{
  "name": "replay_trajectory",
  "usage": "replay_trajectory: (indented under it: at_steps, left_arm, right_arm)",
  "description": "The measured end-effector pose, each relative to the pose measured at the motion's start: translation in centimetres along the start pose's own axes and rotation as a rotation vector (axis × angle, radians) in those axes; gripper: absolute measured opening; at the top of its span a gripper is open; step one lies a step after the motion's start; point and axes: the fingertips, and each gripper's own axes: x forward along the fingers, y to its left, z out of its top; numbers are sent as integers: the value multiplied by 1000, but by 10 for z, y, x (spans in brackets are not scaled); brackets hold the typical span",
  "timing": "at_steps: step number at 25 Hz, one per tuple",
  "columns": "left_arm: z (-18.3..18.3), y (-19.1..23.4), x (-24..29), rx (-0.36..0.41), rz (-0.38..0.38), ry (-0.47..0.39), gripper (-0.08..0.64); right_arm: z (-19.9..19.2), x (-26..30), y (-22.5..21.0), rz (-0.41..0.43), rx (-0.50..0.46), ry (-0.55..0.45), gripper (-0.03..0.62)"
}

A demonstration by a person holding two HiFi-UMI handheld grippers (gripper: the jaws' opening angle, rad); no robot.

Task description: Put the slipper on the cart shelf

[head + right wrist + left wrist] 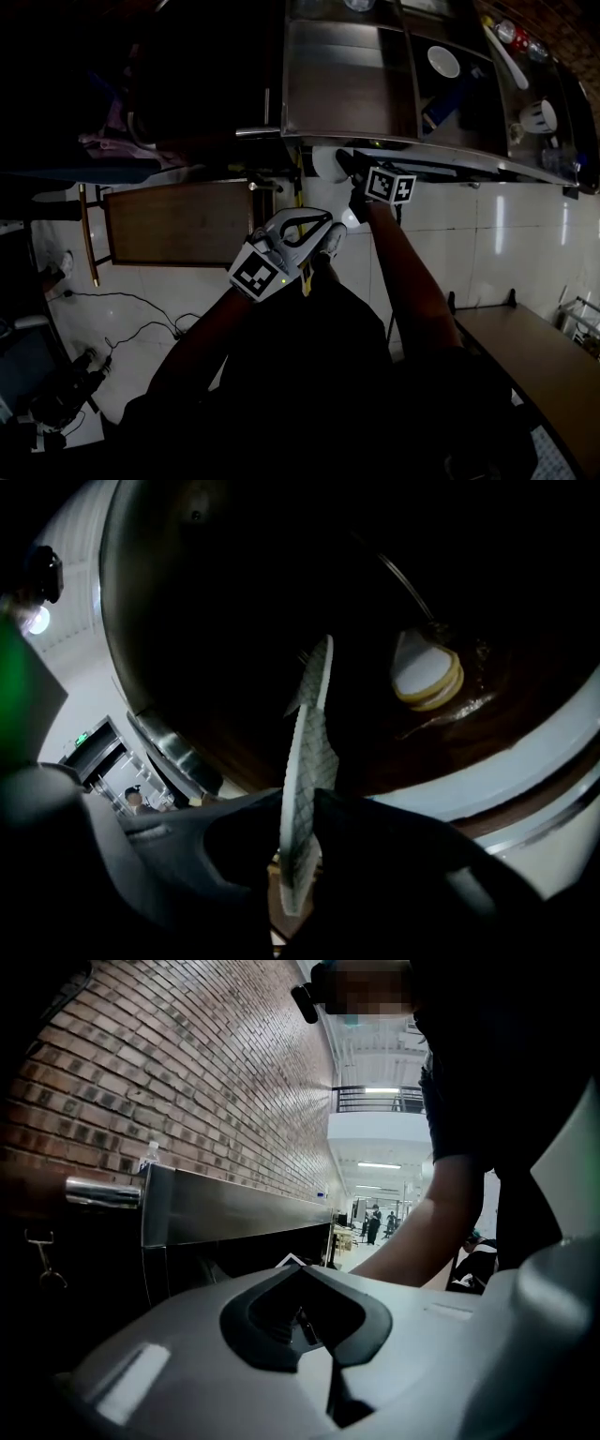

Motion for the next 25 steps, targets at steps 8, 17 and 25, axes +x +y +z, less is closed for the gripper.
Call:
replay_trajectory:
  at_steps: [8, 17, 25]
  left_arm:
    - [-14, 0, -4, -25, 22, 18, 2]
    - [-20, -1, 4, -50, 25, 15, 2]
    - [-16, -2, 11, -42, 23, 4, 2]
  right_arm:
    - [29, 11, -4, -21, -93, -112, 67]
    - [57, 12, -12, -164, -292, -220, 86]
    - [68, 7, -26, -272, -401, -203, 300]
